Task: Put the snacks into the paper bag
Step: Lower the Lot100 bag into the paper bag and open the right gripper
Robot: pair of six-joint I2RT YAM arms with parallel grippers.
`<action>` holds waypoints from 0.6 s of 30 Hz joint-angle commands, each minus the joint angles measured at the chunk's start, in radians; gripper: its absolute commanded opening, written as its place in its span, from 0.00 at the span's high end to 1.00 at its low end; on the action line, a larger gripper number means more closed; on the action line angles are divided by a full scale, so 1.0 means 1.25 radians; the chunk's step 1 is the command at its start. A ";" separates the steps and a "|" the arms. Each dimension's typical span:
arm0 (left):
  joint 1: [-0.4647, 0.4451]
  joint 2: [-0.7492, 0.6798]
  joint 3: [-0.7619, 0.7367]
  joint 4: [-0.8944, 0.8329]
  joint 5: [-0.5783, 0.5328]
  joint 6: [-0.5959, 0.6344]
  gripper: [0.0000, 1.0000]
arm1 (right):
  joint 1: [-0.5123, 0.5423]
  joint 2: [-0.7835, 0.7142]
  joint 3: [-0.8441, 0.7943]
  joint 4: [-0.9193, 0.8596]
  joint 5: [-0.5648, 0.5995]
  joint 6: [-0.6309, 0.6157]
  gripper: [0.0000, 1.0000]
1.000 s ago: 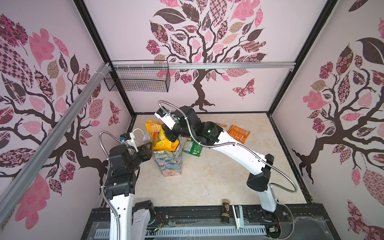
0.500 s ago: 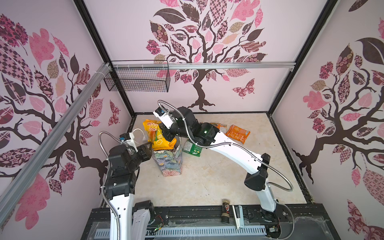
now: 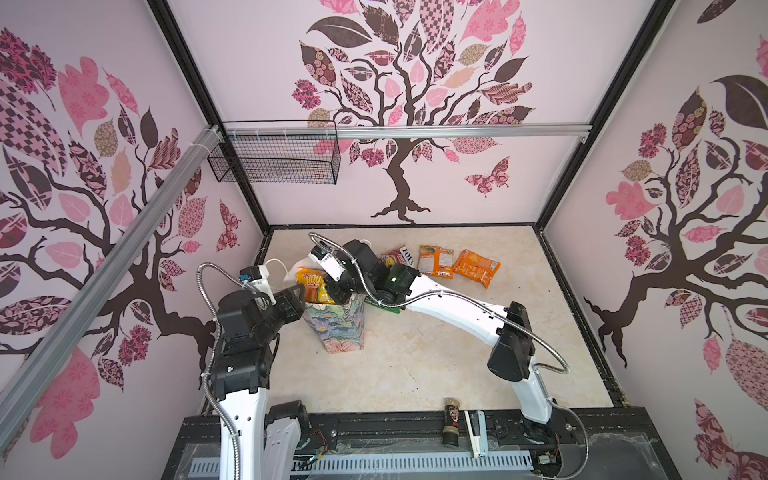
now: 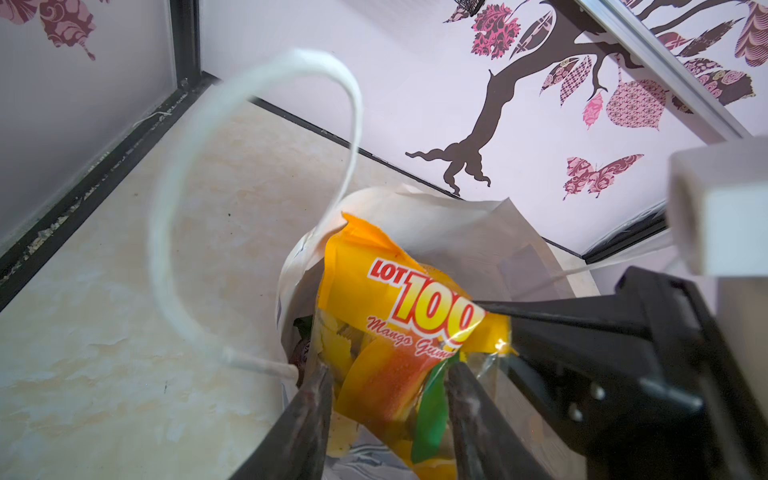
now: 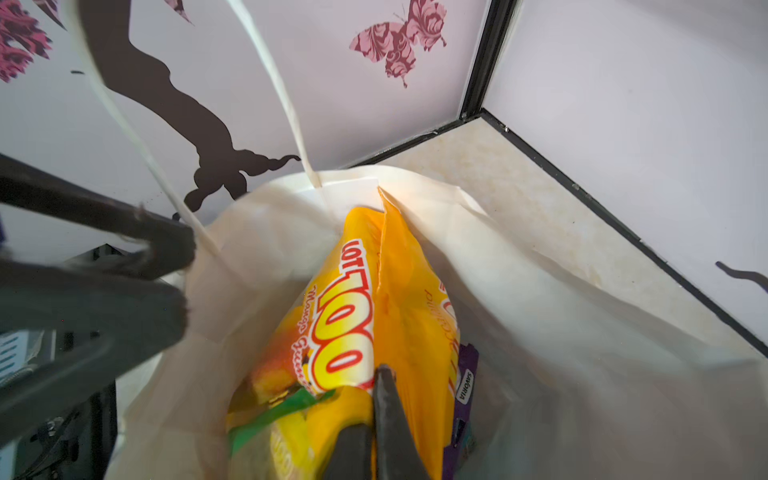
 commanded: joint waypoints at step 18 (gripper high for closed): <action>0.000 -0.008 -0.013 0.015 -0.007 0.007 0.49 | -0.001 -0.137 0.023 0.029 0.076 -0.022 0.58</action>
